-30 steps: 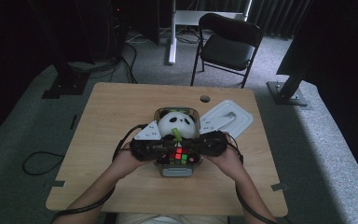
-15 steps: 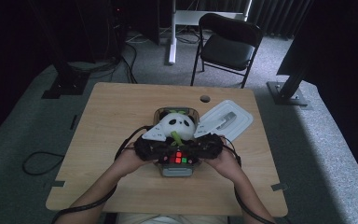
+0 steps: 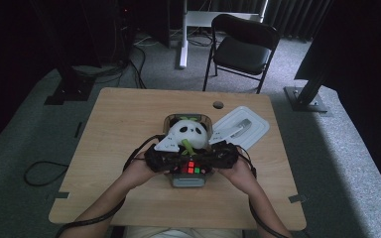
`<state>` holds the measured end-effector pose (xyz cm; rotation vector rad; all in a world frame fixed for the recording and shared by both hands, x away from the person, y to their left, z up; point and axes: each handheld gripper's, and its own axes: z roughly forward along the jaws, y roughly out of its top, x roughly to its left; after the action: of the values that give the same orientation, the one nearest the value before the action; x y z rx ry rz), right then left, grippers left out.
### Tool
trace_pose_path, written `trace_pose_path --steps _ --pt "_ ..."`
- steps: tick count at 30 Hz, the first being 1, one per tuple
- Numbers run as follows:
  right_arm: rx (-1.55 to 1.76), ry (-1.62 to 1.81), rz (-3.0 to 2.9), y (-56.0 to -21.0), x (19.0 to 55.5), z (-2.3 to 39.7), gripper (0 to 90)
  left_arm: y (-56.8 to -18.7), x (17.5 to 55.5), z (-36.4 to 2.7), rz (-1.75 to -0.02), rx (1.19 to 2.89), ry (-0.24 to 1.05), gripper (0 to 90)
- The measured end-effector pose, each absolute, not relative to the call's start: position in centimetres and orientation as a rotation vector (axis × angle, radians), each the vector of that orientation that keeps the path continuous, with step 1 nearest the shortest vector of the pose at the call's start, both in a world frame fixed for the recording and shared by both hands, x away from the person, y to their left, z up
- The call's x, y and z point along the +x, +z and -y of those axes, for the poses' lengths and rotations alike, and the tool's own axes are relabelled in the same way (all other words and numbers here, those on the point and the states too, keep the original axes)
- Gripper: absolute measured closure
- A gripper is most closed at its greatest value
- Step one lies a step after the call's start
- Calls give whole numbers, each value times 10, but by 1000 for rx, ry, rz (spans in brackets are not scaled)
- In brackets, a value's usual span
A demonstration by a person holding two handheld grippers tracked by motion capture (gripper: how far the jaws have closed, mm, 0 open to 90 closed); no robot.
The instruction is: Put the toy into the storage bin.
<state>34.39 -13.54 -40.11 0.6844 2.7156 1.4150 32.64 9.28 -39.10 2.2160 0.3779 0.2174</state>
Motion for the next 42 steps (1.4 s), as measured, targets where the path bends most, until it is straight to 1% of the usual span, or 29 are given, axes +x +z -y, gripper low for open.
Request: trace_pose_path --steps 2,3,5,8,16,17,20,26,30,35,38,42 --pt "678 1445 -2695 -396 344 139 900 -386 326 -96 -394 2184 198 900" --pt "687 1452 -2677 -393 343 141 900 -384 325 -97 -394 2176 195 875" --pt "683 1459 -2646 -389 342 144 900 -381 325 -99 -398 2161 183 860" --pt "675 1441 -2637 -385 341 143 900 -379 325 -99 -402 2166 181 860" --pt "680 1413 -2669 -391 346 134 900 -386 332 -97 -413 2177 146 863" --pt "684 1411 -2666 -391 346 134 900 -386 332 -97 -411 2184 157 866" --pt "671 1390 -2683 -392 347 128 900 -390 335 -98 -414 2198 159 900" --pt "658 1320 -2700 -395 348 121 900 -396 337 -99 -412 2215 159 900" --pt "712 1290 -2689 -400 352 119 900 -399 340 -98 -417 2222 148 900" --pt "699 1203 -2723 -403 351 110 900 -404 338 -95 -386 2271 171 900" --pt "709 1198 -2726 -404 352 109 900 -404 335 -91 -353 2304 236 900" --pt "717 1171 -2722 -404 352 107 900 -405 335 -92 -350 2308 241 900"
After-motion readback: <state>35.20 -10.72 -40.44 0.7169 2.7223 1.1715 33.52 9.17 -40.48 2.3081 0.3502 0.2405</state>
